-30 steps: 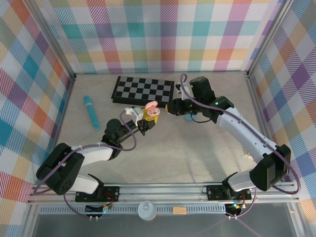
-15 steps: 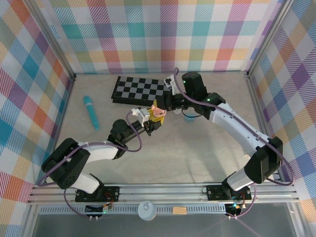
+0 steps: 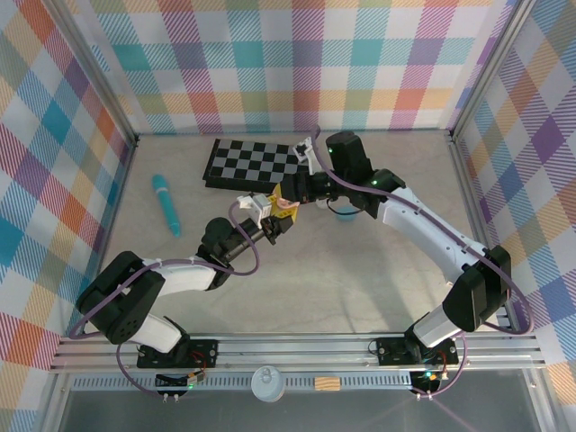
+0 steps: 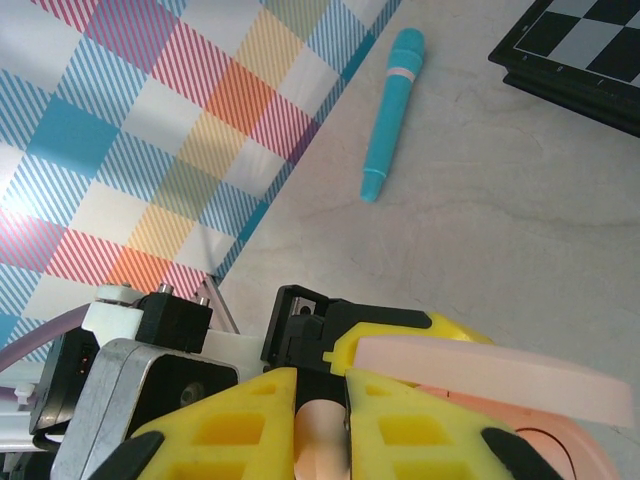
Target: Insert the wireless bluetooth earbuds into the charging case
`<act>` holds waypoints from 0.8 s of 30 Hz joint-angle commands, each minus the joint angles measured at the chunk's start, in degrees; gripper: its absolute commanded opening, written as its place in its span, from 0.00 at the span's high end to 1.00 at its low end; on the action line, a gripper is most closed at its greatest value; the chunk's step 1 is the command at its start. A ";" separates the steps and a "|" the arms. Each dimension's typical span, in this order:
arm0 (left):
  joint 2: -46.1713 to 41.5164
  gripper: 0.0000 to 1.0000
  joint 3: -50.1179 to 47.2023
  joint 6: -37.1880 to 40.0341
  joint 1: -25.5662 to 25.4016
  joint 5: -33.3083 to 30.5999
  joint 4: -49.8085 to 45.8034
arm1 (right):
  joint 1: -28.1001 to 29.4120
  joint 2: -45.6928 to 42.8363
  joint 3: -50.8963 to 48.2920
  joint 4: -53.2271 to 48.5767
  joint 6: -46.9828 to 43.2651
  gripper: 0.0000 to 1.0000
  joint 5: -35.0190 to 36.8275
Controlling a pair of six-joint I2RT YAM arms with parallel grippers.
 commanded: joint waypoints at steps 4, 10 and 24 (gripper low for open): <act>-2.49 0.70 2.56 -2.31 -0.57 0.40 4.19 | 0.45 -0.25 -1.19 1.86 -0.29 0.83 -0.33; -3.49 0.70 2.95 -3.98 -0.56 0.54 4.19 | 0.49 -0.44 -1.99 3.15 -1.04 0.83 0.46; -4.81 0.70 3.52 -4.88 -0.58 0.63 4.02 | 0.55 -0.57 -3.62 4.36 -1.12 0.71 4.31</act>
